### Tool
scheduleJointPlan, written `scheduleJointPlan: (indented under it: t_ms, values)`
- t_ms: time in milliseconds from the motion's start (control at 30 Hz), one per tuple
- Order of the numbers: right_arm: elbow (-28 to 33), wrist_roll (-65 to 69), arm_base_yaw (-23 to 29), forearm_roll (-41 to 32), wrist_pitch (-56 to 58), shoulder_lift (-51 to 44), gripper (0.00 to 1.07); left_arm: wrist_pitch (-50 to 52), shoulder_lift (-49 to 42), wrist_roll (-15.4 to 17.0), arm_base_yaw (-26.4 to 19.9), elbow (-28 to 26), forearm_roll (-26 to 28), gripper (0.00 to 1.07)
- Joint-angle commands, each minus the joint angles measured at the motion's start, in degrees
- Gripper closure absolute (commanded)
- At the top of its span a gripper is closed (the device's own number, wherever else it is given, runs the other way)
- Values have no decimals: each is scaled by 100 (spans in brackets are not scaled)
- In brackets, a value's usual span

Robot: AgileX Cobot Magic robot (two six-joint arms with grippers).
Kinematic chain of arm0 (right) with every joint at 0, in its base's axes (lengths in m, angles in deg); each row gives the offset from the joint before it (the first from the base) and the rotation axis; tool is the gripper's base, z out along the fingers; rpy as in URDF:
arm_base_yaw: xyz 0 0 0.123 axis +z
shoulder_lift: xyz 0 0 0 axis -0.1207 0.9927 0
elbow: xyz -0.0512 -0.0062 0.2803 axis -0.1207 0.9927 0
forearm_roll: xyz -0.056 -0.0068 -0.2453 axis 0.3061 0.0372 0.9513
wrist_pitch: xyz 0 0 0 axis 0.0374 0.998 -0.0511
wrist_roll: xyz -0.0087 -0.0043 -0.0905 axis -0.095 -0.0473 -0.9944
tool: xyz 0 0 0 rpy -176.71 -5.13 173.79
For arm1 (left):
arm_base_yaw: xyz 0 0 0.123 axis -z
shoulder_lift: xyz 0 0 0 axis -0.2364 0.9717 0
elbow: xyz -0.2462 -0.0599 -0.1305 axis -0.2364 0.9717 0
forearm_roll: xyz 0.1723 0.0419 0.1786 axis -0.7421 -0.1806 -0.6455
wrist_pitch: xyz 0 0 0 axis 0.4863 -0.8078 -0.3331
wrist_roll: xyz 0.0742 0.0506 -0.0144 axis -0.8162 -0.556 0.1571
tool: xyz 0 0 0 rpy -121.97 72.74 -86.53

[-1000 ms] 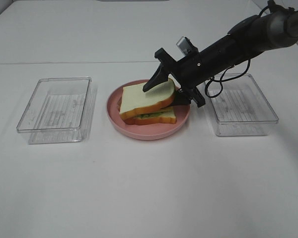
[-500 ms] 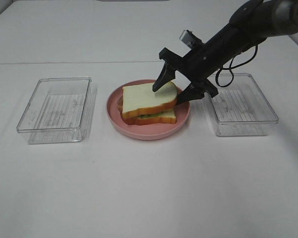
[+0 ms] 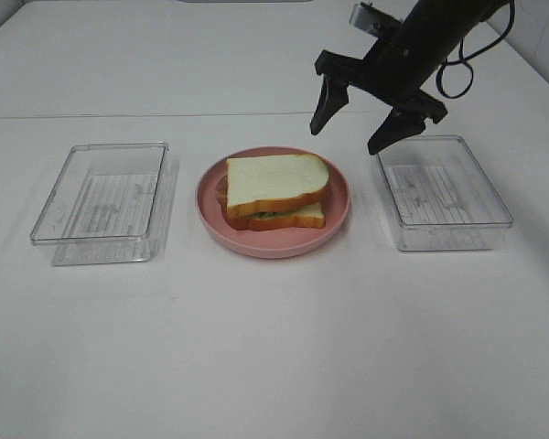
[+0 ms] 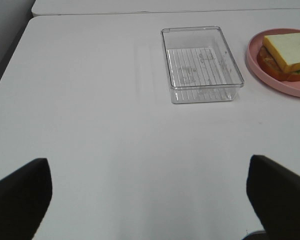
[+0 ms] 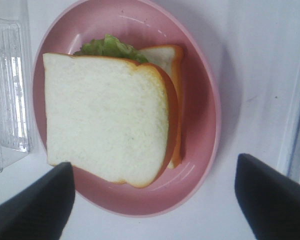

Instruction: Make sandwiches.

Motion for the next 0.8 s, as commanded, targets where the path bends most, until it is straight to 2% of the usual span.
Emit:
scheduleJointPlan:
  t_ms: [33,67,133,167,200,233,267,333,400,500,633,767,800]
  values:
    - [-378,109,-6,435,350,-132,13,23,-97,23,-6,11,17,9]
    - [-647,321,-6,814,521,-155,13,23,-97,23,-6,11,17,9]
    - [-768,418,-6,991,625,-155,13,23,-97,23,-6,11,17,9]
    - [-1066,539,-6,1467,854,-155,13,23,-97,23,-6,11,17,9]
    - [-1066,539,-6,1467,854,-155,13,23,-97,23,-6,11,17,9]
    - [-1324,556,-17,2011,1112,-155,13,23,-97,23,-6,11,17,9]
    - [-1324,556,-17,2011,1112,-155,13,23,-97,23,-6,11,17,9]
    - [-1564,556,-149,2532,1387,-149,13,23,-97,23,-6,11,17,9]
    - [-1616,556,-241,2573,1450,-149,13,23,-97,23,-6,11,17,9]
    - [-1639,556,-665,2595,1576,-172,13,23,-97,29,-6,11,17,9]
    - [-1616,556,-768,2613,1576,-269,13,23,-97,29,-6,11,23,9]
    - [-1346,556,-756,2739,1576,-561,13,23,-97,29,-6,11,23,9]
    - [-980,573,-756,2767,1576,-825,13,23,-97,29,-6,11,23,9]
